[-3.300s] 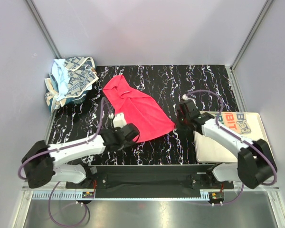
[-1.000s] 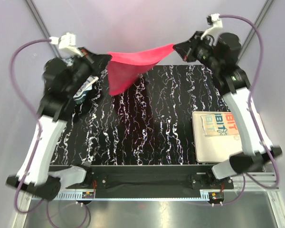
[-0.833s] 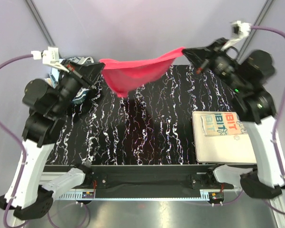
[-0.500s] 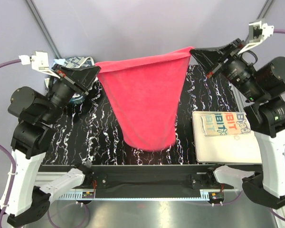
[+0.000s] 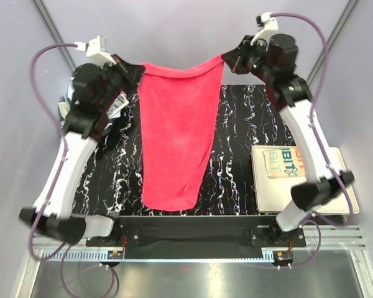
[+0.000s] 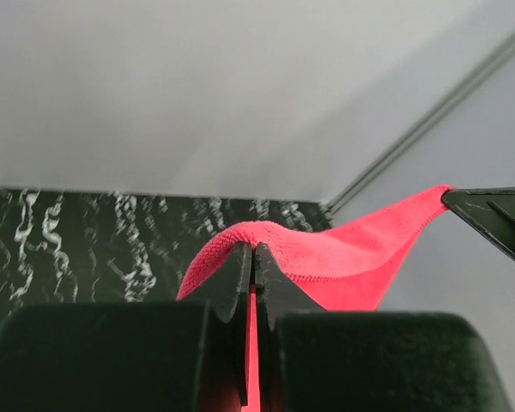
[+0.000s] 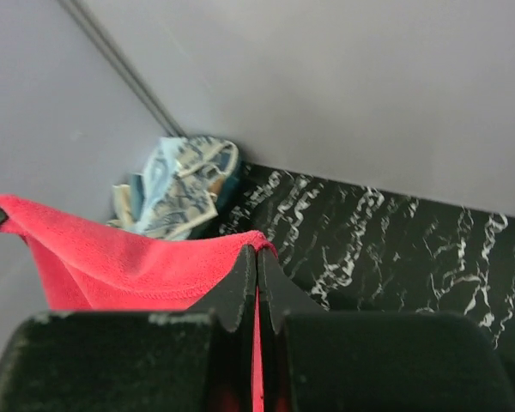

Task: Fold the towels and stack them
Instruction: Flatten out the crumpled towel

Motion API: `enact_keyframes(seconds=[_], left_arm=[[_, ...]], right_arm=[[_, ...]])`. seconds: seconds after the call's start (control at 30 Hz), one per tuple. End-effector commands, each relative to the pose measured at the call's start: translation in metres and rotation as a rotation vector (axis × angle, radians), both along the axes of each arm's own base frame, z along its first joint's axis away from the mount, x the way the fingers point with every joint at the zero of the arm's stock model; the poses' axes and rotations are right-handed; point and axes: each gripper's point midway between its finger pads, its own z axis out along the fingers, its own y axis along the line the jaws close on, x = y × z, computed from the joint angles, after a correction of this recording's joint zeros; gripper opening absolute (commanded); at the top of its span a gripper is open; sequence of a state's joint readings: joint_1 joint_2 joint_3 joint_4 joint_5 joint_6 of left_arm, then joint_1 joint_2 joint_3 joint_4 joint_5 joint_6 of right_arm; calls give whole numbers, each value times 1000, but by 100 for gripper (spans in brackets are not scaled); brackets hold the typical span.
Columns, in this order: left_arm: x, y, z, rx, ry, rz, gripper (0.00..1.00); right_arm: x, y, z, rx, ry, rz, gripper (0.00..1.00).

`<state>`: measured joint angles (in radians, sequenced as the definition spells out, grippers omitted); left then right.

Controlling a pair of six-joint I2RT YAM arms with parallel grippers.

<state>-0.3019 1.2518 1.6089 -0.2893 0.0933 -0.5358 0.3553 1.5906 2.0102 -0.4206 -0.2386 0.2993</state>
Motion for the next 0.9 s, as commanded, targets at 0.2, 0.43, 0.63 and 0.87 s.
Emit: enact_keyframes(seconds=[0.2, 0.43, 0.63, 0.87], left_arm=[[160, 3, -125, 26, 192, 22, 0], [243, 12, -183, 44, 279, 68, 0], [264, 14, -240, 50, 370, 73, 0], [267, 14, -282, 50, 431, 75, 0]], right_arm=[[152, -28, -150, 3, 239, -89, 0], [225, -28, -235, 3, 371, -99, 0], [241, -34, -283, 36, 450, -125, 0], [236, -31, -313, 58, 504, -113, 0]])
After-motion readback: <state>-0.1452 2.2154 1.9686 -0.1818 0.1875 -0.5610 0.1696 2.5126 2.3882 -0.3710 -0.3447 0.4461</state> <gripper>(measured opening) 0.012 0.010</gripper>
